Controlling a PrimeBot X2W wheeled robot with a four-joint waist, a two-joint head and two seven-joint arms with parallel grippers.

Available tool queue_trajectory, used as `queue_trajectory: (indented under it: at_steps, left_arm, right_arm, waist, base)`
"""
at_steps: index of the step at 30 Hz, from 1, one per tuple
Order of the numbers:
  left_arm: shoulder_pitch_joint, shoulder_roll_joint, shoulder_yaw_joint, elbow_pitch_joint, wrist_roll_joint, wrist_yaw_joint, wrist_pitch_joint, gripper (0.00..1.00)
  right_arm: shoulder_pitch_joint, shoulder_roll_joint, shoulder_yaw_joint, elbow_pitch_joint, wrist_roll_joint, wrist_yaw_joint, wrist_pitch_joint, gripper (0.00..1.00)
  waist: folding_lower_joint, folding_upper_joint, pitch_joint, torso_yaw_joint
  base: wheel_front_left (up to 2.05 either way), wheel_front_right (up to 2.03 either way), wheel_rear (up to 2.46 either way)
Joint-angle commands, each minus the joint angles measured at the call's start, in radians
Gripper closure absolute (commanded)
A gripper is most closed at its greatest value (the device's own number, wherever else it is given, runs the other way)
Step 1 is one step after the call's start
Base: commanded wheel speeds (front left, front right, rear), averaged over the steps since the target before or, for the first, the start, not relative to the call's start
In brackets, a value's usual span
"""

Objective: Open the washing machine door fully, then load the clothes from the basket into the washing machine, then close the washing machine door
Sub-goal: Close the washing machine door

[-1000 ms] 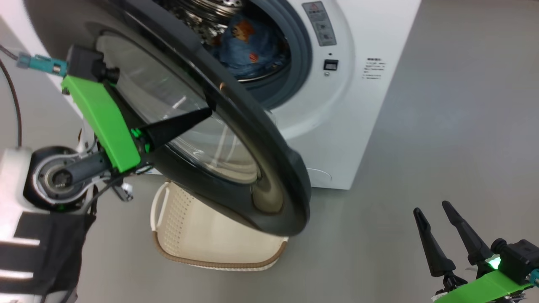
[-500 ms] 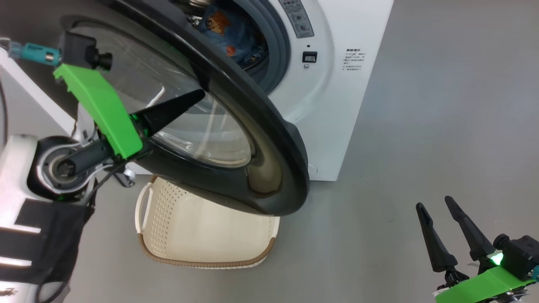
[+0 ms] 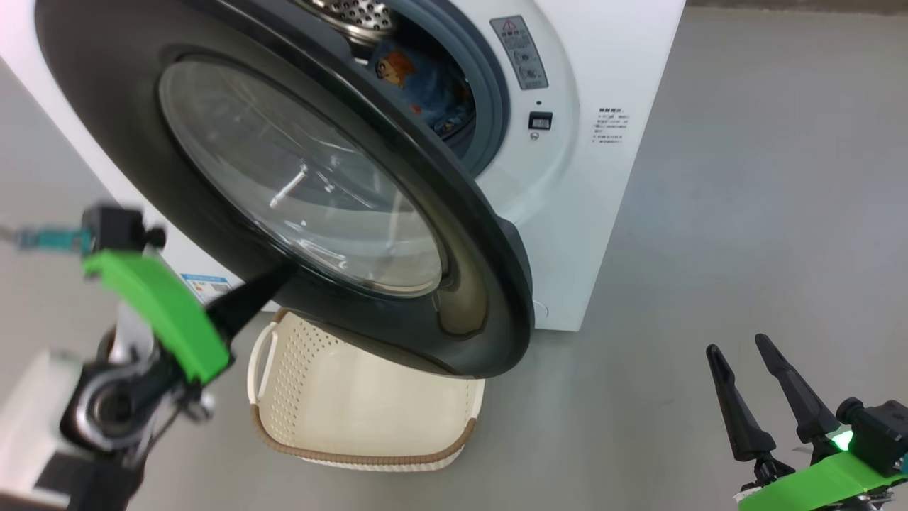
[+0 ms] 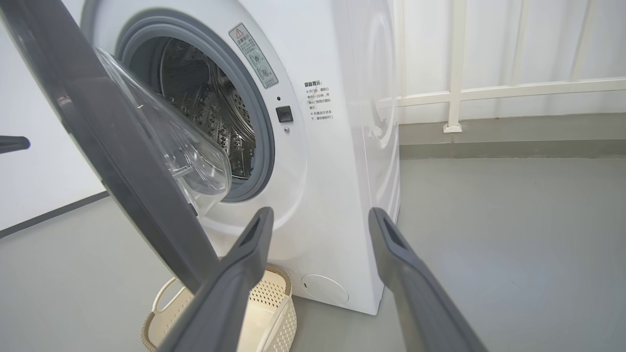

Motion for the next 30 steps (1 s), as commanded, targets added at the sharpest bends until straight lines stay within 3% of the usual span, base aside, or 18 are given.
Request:
queue_trajectory:
  at_steps: [1, 5, 7, 11, 13, 15, 25, 30]
  left_arm:
    - [0.001, 0.058, 0.039, -0.028, 0.003, -0.003, -0.024, 1.00]
    - [0.091, 0.091, 0.040, -0.028, -0.004, -0.003, -0.120, 0.96]
    - [0.134, 0.107, 0.036, -0.029, 0.000, -0.003, -0.170, 0.71]
    - [0.204, 0.137, 0.004, -0.018, 0.052, -0.003, -0.288, 0.44]
    - [0.235, 0.140, -0.005, -0.006, 0.059, -0.003, -0.352, 0.16]
    - [0.266, 0.143, -0.007, 0.009, 0.063, -0.003, -0.423, 0.01]
    - [0.404, 0.144, -0.057, 0.088, 0.045, -0.003, -0.691, 0.00]
    - [0.435, 0.143, -0.062, 0.143, 0.077, -0.003, -0.762, 0.00]
  right_arm:
    - [0.008, -0.015, 0.022, -0.021, -0.008, 0.009, -0.005, 0.00]
    - [0.023, -0.021, 0.017, -0.024, -0.007, 0.009, -0.005, 0.00]
    - [0.030, -0.023, 0.013, -0.025, -0.007, 0.009, -0.005, 0.00]
    - [0.047, -0.031, 0.006, -0.026, -0.005, 0.009, -0.005, 0.00]
    - [0.056, -0.037, 0.004, -0.024, -0.005, 0.009, -0.005, 0.00]
    - [0.062, -0.041, 0.002, -0.024, -0.005, 0.009, -0.005, 0.00]
    - [0.087, -0.058, -0.012, -0.023, -0.003, 0.009, -0.005, 0.00]
    - [0.095, -0.065, -0.015, -0.025, -0.004, 0.009, -0.005, 0.00]
  waist:
    - [0.0001, -0.0001, -0.010, 0.003]
    - [0.0001, -0.0001, -0.021, 0.006]
    - [0.0001, -0.0001, -0.024, 0.006]
    - [0.0001, -0.0001, -0.028, 0.005]
    - [0.0001, -0.0001, -0.033, 0.002]
    - [0.0001, -0.0001, -0.037, -0.008]
    - [0.0001, -0.0001, -0.054, -0.075]
    - [0.0001, -0.0001, -0.061, -0.111]
  base:
    - [0.00, 0.00, 0.00]
    - [0.00, 0.00, 0.00]
    - [0.00, 0.00, 0.00]
    - [0.00, 0.00, 0.00]
    - [0.00, 0.00, 0.00]
    - [0.00, 0.00, 0.00]
    - [0.00, 0.00, 0.00]
    - [0.00, 0.00, 0.00]
